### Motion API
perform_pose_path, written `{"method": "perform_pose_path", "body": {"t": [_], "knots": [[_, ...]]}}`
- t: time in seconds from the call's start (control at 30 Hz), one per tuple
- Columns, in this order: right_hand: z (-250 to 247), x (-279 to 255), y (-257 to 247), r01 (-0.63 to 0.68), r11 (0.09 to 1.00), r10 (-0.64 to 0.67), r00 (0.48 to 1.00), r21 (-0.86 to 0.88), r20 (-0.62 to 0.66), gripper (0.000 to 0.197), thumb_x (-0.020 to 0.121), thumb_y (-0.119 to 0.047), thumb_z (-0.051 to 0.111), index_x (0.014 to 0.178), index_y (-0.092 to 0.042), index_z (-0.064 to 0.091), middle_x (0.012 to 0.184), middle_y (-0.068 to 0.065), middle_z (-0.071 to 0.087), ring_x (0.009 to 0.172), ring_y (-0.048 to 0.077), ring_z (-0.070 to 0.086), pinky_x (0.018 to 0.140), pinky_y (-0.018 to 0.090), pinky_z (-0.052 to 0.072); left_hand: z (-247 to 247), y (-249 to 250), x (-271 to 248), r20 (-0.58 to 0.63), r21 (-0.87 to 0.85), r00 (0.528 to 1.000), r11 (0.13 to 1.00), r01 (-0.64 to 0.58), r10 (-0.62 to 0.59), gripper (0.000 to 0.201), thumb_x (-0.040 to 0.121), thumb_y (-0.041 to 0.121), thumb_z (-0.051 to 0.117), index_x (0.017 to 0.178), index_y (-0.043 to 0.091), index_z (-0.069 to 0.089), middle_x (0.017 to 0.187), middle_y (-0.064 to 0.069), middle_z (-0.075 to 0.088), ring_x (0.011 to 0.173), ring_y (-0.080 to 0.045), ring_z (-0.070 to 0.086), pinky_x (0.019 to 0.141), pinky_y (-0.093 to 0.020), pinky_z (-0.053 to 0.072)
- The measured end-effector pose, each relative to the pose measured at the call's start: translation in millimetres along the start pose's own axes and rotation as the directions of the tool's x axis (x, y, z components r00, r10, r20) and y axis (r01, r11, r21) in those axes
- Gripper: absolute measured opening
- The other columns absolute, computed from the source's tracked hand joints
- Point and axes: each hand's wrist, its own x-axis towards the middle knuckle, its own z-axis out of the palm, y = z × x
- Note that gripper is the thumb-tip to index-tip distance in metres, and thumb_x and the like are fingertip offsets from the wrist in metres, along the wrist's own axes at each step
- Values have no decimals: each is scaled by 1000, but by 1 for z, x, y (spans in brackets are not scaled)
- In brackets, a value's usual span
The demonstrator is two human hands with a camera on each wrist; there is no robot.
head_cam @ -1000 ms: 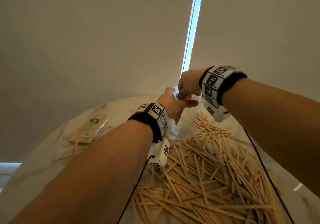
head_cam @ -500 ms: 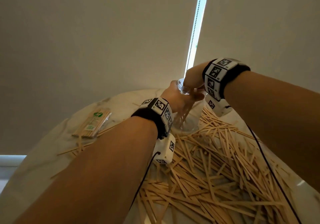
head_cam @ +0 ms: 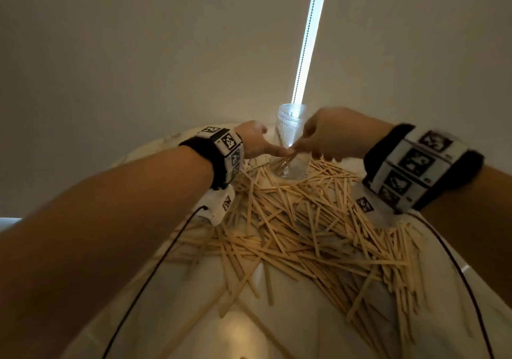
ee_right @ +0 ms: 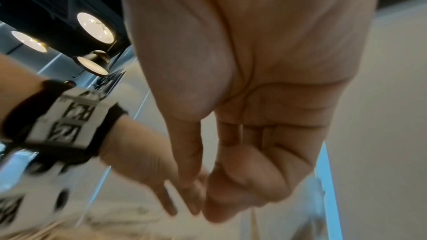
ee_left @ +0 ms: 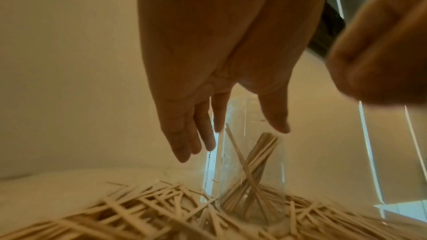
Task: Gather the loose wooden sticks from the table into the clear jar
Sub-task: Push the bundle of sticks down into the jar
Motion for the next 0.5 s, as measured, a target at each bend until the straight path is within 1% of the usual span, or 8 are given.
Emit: {"method": "perform_pose_path", "body": {"t": [0.1, 0.13, 0.2, 0.3, 0.37, 0.4, 0.47, 0.5], "knots": [[41, -36, -6, 4, 998, 11, 970, -62, 241, 47, 89, -59, 61, 87, -13, 71, 75, 0, 73, 66, 16, 69, 69, 30, 59, -16, -26, -48, -32, 114, 999, 993, -31, 35, 54, 85, 58, 67, 112, 12, 70, 107, -1, 73, 92, -14, 67, 84, -28, 50], [52, -47, -8, 5, 994, 28, 954, -110, 299, 59, 84, -69, 59, 84, -11, 72, 72, 0, 72, 64, 17, 68, 69, 31, 58, -19, -36, -66, -20, 138, 1000, 990, -14, 17, 47, 87, 58, 65, 99, 14, 72, 94, 0, 75, 81, -12, 69, 79, -28, 53], [70, -66, -10, 41, 976, 46, 922, -216, 385, 78, 74, -85, 53, 76, -9, 69, 66, 0, 67, 62, 18, 61, 67, 31, 53, -25, -58, -102, 7, 272, 999, 961, 44, -47, 48, 89, 60, 60, 82, 14, 69, 75, 1, 74, 65, -13, 67, 68, -27, 53], [91, -87, -4, 84, 950, 66, 888, -300, 456, 87, 60, -94, 52, 80, -10, 66, 76, 0, 65, 72, 18, 60, 72, 32, 53, -33, -81, -154, 49, 546, 978, 826, 142, -201, 56, 86, 66, 60, 86, 10, 69, 70, -1, 73, 57, -15, 67, 57, -24, 49], [100, -92, 0, 74, 949, 80, 885, -307, 459, 92, 58, -93, 56, 89, -7, 68, 86, 3, 70, 80, 20, 65, 79, 33, 57, -38, -91, -186, 107, 601, 930, 768, 221, -352, 58, 82, 68, 63, 86, 10, 68, 69, 0, 72, 52, -15, 67, 52, -20, 49], [102, -93, 1, 61, 955, 80, 891, -292, 447, 89, 60, -90, 59, 86, -6, 68, 84, 3, 70, 78, 19, 64, 77, 32, 57, -37, -93, -200, 151, 599, 892, 757, 261, -427, 60, 79, 69, 65, 84, 9, 68, 68, -1, 71, 52, -16, 66, 53, -20, 50], [102, -93, 3, 28, 972, 70, 912, -233, 403, 75, 63, -84, 65, 74, -9, 61, 71, 1, 62, 65, 18, 56, 65, 30, 50, -30, -92, -221, 229, 595, 820, 742, 309, -525, 68, 74, 74, 67, 83, 7, 70, 69, -2, 73, 54, -18, 67, 62, -24, 54], [101, -92, 5, 14, 979, 66, 922, -202, 381, 71, 64, -80, 69, 71, -10, 59, 68, 0, 59, 62, 17, 53, 61, 30, 46, -23, -92, -226, 234, 615, 816, 731, 298, -529, 68, 72, 75, 67, 79, 8, 70, 66, -1, 73, 54, -17, 66, 66, -25, 56]]}}
